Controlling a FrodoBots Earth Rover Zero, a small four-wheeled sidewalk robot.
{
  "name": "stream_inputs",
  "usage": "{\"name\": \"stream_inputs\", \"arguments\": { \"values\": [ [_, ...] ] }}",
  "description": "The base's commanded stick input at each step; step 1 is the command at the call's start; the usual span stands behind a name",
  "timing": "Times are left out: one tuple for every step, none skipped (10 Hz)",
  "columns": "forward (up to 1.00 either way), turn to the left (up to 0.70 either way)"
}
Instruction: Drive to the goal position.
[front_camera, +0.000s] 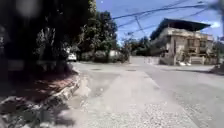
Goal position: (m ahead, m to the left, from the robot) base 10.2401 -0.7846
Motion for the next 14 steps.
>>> {"name": "stream_inputs", "arguments": {
  "values": [
    [0.93, 0.0],
    [0.93, 0.0],
    [0.94, 0.0],
    [0.93, 0.0],
    [0.93, 0.01],
    [0.93, 0.03],
    [0.93, 0.05],
    [0.93, 0.08],
    [0.93, 0.37],
    [0.94, 0.03],
    [0.95, 0.07],
    [0.97, 0.25],
    [0.98, 0.19],
    [0.99, 0.04]
  ]
}}
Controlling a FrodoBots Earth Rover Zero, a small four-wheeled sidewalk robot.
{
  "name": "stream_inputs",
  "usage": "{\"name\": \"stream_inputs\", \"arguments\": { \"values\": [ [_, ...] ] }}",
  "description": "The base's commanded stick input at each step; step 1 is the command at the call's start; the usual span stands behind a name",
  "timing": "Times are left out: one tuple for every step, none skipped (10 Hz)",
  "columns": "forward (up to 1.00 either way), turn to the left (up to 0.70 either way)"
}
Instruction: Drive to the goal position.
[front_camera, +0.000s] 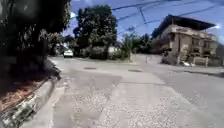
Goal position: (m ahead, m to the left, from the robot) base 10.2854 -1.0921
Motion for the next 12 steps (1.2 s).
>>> {"name": "stream_inputs", "arguments": {
  "values": [
    [1.0, 0.11],
    [1.0, 0.38],
    [1.0, 0.24],
    [1.0, 0.06],
    [1.0, 0.0],
    [1.0, 0.0],
    [1.0, 0.02],
    [1.0, 0.03],
    [1.0, 0.03],
    [1.0, 0.02],
    [1.0, 0.16],
    [1.0, 0.17]
  ]
}}
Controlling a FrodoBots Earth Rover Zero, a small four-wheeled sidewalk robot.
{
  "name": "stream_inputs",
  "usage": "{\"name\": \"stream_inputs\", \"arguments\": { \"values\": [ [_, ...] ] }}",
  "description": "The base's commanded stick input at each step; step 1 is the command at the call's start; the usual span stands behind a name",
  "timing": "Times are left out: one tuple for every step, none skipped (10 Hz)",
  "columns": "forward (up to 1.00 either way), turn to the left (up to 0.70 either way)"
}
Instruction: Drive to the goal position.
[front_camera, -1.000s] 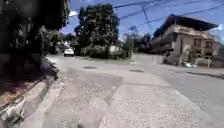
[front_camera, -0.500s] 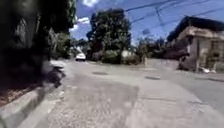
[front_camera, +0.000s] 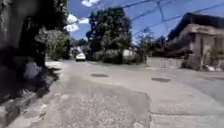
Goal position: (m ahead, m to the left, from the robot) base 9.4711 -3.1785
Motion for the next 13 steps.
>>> {"name": "stream_inputs", "arguments": {
  "values": [
    [1.0, 0.03],
    [1.0, 0.02],
    [1.0, 0.02],
    [1.0, 0.03],
    [1.0, 0.04],
    [1.0, 0.04],
    [1.0, 0.04],
    [1.0, 0.04],
    [1.0, 0.03],
    [1.0, 0.03],
    [1.0, 0.04],
    [1.0, 0.05],
    [1.0, 0.06]
  ]
}}
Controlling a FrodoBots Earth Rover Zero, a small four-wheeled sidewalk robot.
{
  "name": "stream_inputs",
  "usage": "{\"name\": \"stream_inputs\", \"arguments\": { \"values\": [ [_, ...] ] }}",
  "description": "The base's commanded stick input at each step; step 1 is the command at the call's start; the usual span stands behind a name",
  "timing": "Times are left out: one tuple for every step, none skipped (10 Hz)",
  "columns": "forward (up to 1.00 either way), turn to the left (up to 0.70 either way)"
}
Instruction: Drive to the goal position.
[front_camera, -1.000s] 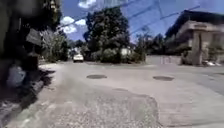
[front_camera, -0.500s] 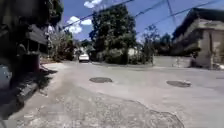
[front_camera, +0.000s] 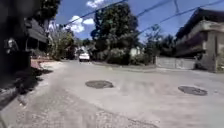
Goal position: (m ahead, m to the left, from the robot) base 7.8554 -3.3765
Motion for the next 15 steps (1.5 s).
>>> {"name": "stream_inputs", "arguments": {
  "values": [
    [1.0, 0.15],
    [1.0, 0.17],
    [1.0, 0.17],
    [1.0, 0.18],
    [1.0, 0.26],
    [1.0, 0.37],
    [1.0, 0.4],
    [1.0, 0.4],
    [1.0, 0.4],
    [1.0, 0.4],
    [1.0, 0.4],
    [0.8, 0.16],
    [0.43, 0.01],
    [0.09, 0.0],
    [0.07, 0.01]
  ]
}}
